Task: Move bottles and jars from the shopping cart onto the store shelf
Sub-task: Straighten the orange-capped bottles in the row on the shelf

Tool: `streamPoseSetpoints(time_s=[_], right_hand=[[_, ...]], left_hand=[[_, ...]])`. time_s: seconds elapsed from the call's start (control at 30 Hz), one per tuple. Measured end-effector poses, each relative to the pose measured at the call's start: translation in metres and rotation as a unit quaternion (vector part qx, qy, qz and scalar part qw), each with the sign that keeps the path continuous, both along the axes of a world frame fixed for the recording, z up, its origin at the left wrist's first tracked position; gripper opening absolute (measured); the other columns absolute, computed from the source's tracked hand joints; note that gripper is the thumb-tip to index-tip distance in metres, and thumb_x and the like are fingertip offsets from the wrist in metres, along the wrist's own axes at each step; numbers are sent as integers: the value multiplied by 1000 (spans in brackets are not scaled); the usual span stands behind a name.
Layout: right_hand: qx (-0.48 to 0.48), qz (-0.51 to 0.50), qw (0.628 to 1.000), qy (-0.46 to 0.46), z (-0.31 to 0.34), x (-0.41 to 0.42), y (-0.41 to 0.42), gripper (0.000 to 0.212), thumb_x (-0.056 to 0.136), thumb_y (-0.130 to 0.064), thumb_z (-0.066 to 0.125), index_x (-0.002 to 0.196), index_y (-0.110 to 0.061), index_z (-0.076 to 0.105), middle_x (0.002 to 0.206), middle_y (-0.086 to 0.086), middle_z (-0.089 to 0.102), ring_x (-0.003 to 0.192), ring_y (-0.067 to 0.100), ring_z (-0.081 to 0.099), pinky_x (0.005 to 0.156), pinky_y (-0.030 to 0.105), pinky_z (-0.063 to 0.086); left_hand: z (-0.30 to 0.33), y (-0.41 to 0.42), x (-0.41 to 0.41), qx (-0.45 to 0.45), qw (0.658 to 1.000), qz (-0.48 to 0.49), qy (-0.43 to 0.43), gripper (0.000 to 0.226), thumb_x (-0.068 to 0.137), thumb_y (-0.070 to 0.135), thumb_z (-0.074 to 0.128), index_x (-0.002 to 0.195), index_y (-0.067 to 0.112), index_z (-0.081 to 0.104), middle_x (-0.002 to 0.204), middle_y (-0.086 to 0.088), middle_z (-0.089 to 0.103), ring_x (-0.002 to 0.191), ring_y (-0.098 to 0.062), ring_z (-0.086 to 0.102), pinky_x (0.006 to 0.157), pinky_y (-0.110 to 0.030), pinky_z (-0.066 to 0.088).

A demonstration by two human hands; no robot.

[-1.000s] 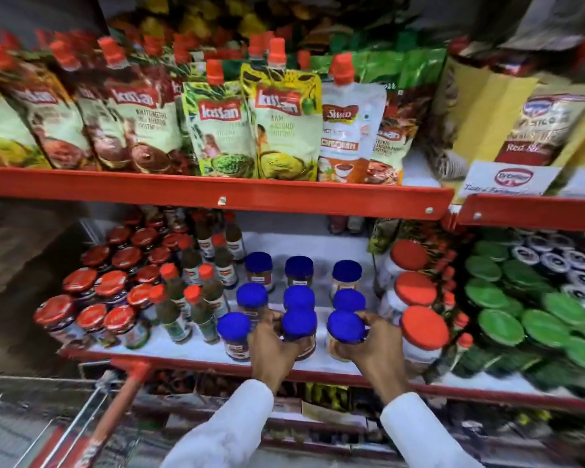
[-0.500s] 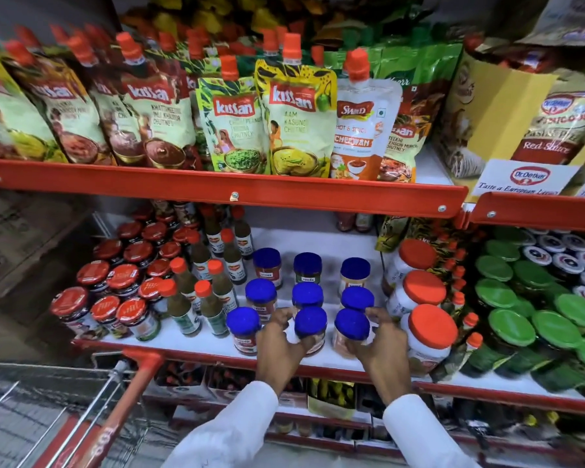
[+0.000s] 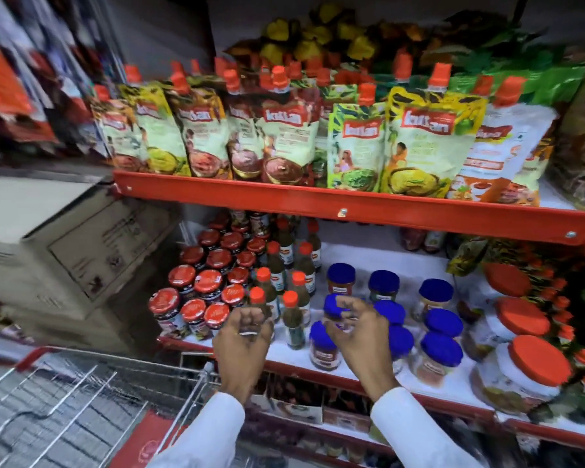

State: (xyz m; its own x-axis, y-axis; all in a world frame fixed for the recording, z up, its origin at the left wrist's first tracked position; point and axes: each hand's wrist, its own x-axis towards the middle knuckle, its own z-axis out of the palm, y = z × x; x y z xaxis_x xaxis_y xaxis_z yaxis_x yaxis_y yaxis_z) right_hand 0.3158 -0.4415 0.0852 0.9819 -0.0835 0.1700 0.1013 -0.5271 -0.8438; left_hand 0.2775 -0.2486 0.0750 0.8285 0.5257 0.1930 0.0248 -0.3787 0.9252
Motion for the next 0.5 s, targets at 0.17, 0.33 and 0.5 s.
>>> streamPoseSetpoints(time_s=[0.17,0.33,0.5], right_hand=[[34,6,999,26,-13,22,59,37,69,-18,84,104,-16,71,100,-1,75,88,15,69,77,30,59],[34,-35,997,58,-18,31,85,31,65,-22,86,92,-18,71,87,-4,75,73,4,64,62,10,44],[21,-73,996,54,-22,35,97,25,65,-27,86,81,-18,68,78,-3,73,69,9,66,54,10,41]], left_hand=[[-11,33,24,-51,998,-7,39,30,76,11,79,92,24,57,82,-5,68,72,-20,65,78,-44,60],[-20,44,48,-12,997,-34,65,43,67,22,86,98,19,57,84,-7,69,76,-24,66,77,-44,59],[-17,46,59,34,995,-70,70,32,69,22,87,88,19,61,82,-1,70,77,-22,66,72,-32,52]])
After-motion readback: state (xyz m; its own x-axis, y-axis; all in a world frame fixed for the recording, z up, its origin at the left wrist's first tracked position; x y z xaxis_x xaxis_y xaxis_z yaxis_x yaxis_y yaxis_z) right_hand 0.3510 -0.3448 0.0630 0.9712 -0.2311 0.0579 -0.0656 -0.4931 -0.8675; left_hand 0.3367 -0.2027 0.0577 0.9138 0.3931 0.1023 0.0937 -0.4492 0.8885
